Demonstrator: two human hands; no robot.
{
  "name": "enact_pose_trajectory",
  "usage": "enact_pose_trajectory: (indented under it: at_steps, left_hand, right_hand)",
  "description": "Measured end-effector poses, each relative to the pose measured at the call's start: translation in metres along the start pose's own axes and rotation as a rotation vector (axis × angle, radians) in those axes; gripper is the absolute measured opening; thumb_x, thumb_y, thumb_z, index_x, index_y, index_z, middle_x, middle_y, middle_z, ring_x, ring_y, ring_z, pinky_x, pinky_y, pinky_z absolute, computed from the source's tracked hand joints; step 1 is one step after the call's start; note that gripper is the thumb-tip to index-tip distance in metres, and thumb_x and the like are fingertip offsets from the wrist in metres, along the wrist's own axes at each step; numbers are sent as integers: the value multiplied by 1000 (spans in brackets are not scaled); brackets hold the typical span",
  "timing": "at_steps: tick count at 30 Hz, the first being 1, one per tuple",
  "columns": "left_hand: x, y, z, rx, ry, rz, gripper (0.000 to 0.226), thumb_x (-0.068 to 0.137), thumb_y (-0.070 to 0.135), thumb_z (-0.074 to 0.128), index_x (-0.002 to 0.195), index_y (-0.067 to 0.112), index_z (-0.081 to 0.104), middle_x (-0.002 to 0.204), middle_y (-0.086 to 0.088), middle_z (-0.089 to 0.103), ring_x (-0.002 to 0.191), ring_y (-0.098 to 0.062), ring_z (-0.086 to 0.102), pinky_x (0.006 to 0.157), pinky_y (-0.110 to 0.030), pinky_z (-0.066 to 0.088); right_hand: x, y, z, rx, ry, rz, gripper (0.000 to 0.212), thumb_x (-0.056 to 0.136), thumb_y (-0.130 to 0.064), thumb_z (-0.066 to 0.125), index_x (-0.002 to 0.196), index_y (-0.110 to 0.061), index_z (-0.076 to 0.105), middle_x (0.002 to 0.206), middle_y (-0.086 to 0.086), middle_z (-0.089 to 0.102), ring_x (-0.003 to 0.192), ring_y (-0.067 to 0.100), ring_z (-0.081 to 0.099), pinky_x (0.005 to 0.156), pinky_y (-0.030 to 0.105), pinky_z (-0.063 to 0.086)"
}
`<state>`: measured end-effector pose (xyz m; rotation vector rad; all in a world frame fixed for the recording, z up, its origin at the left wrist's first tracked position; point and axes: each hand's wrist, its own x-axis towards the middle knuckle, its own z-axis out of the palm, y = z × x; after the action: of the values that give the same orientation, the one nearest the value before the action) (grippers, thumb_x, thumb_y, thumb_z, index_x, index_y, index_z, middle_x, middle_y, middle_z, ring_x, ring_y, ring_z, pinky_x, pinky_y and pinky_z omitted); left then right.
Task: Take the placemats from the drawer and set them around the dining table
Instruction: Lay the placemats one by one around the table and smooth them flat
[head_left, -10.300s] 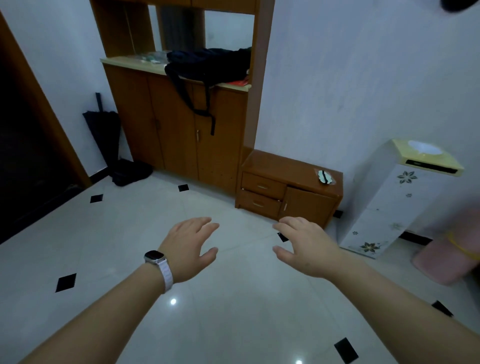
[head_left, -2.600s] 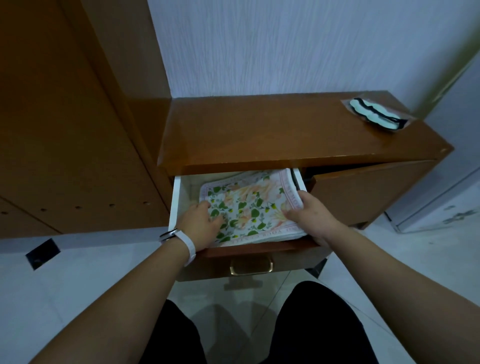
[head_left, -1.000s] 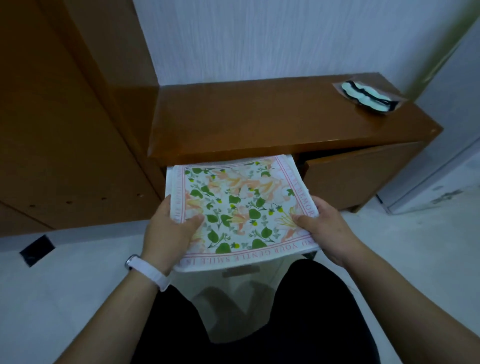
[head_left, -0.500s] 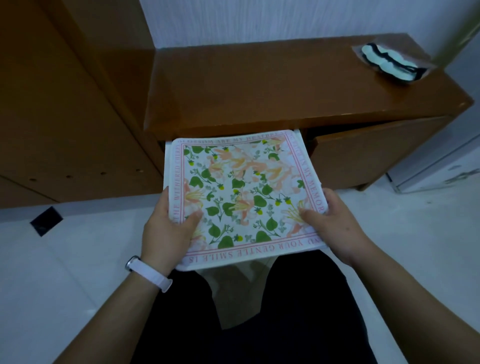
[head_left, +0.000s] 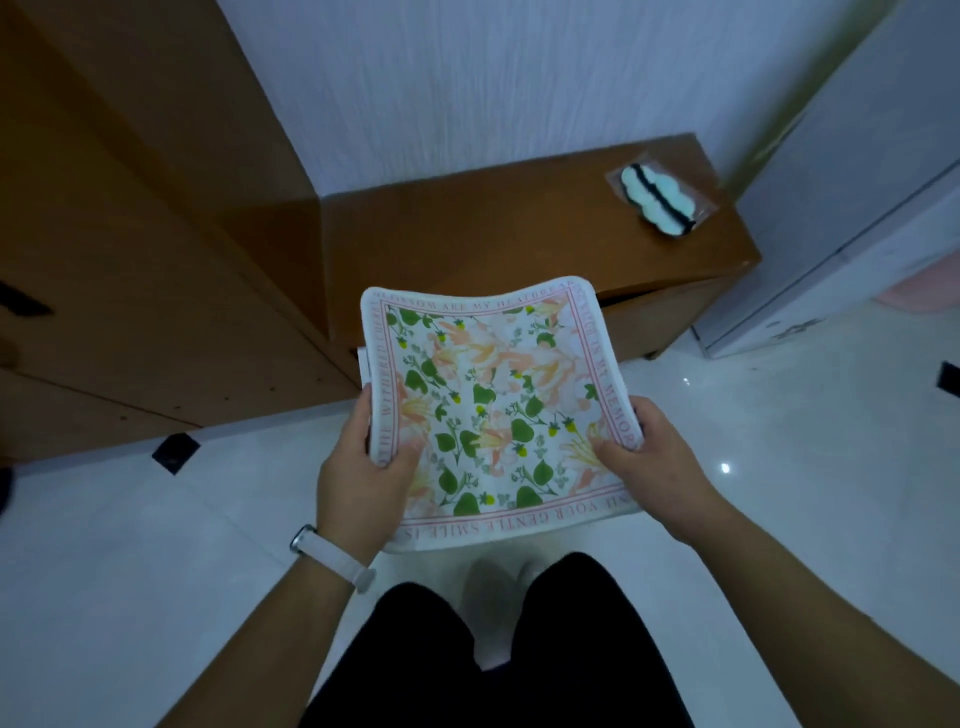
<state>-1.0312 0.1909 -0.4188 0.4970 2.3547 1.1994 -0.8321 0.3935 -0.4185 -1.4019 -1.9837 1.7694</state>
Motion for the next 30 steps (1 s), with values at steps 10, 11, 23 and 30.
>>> enact_pose_trajectory:
  at_steps: [10, 11, 23, 30]
  left_hand:
    - [-60, 182, -66, -70, -114, 124, 62, 88, 22, 69, 137, 50, 42, 110, 27, 66, 97, 2, 65, 78, -37, 60]
    - [-63, 193, -68, -81, -113, 144, 63, 88, 21, 69, 137, 50, 42, 112, 26, 66, 99, 2, 65, 79, -37, 59]
    - [-77, 234, -99, -172, -216, 291, 62, 86, 18, 71, 137, 44, 47, 114, 19, 68, 99, 0, 66, 81, -39, 59]
    - [-78, 230, -121, -213, -439, 398, 62, 87, 15, 69, 137, 43, 47, 118, 21, 66, 104, 2, 63, 85, -36, 58]
  right_hand:
    - [-122, -133, -99, 55, 145, -31, 27, 91, -16, 68, 108, -33, 56, 100, -11, 69, 85, 4, 68, 67, 21, 53]
    - [-129, -141, -105, 67, 160, -42, 28, 91, -16, 68, 109, -33, 56, 100, -12, 69, 85, 2, 67, 66, 18, 52]
    - [-207, -177, -107, 179, 350, -87, 30, 91, -14, 68, 113, -31, 59, 102, -9, 72, 83, 5, 72, 66, 20, 56]
    - [-269, -173, -64, 180, 566, -27, 26, 90, -13, 68, 107, -30, 59, 98, -7, 72, 82, 8, 72, 74, 32, 59]
